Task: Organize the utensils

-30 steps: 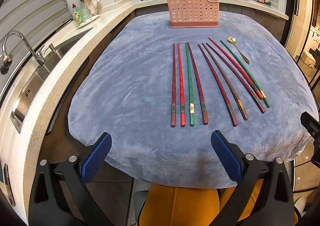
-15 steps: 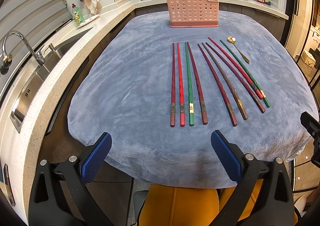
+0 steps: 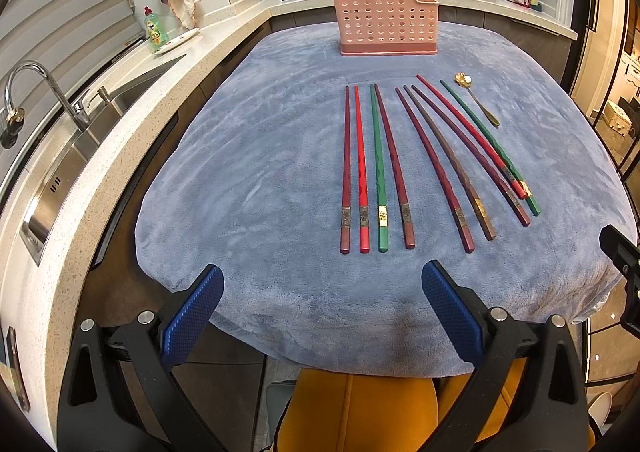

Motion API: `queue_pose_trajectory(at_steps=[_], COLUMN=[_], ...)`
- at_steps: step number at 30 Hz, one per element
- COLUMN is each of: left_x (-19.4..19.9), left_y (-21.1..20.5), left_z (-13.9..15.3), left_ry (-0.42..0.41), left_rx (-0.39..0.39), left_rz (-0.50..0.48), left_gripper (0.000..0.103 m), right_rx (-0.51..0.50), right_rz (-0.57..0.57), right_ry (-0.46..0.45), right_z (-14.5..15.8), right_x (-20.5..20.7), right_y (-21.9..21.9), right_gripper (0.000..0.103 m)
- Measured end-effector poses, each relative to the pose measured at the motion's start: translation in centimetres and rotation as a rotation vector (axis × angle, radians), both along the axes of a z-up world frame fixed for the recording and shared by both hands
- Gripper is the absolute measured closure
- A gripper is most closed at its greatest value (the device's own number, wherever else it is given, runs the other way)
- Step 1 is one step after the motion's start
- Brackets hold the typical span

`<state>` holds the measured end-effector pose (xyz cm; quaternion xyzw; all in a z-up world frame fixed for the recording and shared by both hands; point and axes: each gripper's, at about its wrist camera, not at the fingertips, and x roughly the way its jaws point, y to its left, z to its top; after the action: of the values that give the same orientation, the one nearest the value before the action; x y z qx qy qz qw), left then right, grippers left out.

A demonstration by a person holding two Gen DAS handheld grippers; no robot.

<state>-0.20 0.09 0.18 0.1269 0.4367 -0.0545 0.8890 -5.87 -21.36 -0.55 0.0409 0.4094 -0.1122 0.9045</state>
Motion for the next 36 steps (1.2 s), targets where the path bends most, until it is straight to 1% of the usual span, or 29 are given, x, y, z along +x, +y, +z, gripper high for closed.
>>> queue_pose_trajectory(at_steps=[36], left_x=[-0.02], left_y=[-0.03], left_z=[-0.09], left_ry=[0.001], left_rx=[0.001], left_rz=[-0.001], left_gripper=[0.008], right_rx=[0.001], right_rz=[0.001], right_ry=[0.0], right_z=[-0.03], right_x=[-0.05], right_y=[0.02], right_gripper=[0.007])
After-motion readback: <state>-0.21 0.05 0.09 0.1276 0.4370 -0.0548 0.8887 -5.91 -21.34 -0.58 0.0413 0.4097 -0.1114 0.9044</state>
